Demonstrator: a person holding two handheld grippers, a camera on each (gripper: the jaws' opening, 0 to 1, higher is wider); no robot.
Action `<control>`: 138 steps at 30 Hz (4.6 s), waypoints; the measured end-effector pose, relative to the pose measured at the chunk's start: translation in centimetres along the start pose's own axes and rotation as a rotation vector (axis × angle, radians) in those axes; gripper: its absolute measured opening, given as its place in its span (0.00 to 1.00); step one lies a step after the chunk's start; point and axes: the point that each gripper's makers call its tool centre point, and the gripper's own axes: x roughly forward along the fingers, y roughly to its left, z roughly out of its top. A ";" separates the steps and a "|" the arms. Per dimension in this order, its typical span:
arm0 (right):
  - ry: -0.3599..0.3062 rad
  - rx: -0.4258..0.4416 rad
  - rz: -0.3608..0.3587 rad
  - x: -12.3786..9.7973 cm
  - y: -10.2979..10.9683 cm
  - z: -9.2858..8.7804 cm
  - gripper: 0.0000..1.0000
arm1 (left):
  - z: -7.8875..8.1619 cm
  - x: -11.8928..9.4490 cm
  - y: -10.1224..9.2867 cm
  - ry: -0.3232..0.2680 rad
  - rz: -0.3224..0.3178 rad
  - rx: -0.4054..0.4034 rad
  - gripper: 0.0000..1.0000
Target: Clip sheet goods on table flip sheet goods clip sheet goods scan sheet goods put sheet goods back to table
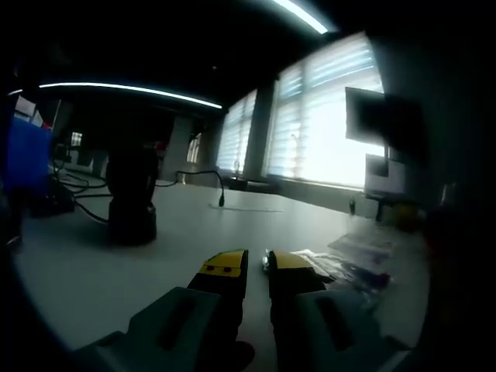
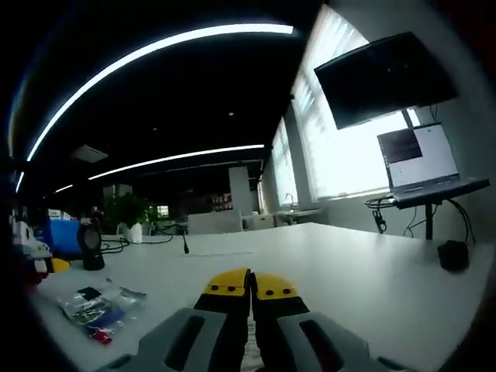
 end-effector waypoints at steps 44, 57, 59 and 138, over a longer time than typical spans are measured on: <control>-0.035 -0.064 0.490 0.3 -2.5 3.2 0.00 | 0.2 1.9 1.0 0.007 -0.004 0.088 0.04; 0.043 -0.179 0.521 1.3 -0.5 -0.6 0.00 | -0.2 2.1 0.6 0.019 -0.020 0.098 0.04; 0.050 -0.168 0.546 1.5 0.1 -1.1 0.00 | -0.5 2.2 0.5 0.031 -0.018 0.119 0.04; 0.072 -0.238 0.683 0.9 -1.1 -4.4 0.00 | -1.0 0.7 -0.8 0.059 -0.016 0.251 0.04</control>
